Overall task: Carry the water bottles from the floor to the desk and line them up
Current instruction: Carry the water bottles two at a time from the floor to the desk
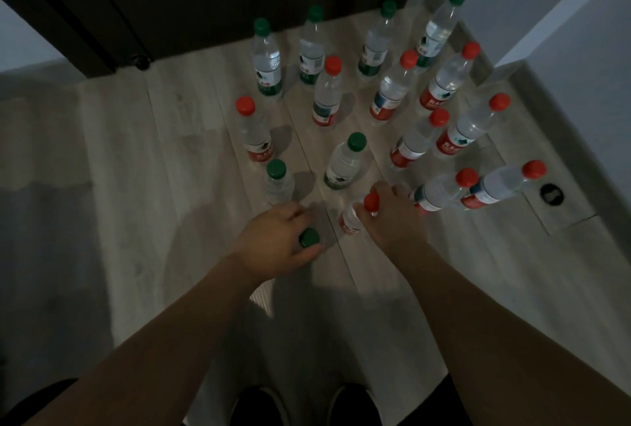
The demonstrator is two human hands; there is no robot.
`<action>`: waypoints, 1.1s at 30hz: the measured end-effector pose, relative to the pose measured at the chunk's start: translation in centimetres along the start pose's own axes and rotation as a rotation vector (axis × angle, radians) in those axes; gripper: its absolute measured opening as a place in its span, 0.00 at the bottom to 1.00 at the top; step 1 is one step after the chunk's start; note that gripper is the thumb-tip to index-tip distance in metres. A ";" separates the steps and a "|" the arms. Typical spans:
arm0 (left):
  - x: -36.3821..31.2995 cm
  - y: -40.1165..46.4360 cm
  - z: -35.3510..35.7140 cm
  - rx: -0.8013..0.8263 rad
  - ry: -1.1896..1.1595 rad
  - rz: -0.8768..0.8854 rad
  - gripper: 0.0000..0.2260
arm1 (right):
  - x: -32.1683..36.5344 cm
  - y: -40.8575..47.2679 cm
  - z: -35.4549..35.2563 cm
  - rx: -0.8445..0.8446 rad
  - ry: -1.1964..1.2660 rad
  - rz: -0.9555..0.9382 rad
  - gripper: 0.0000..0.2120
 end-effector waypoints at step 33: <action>-27.7 3.0 -42.8 -0.138 0.054 -0.186 0.11 | 8.1 -14.1 -50.3 0.021 0.075 0.072 0.14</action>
Point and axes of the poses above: each hand's wrist, its own y-axis towards the middle knuckle, its own z-axis out of the palm, x = y × z, the point moved 1 cm from there along y, towards the middle knuckle, and after that the axes turned 6 degrees about -y, right-handed, at the moved point
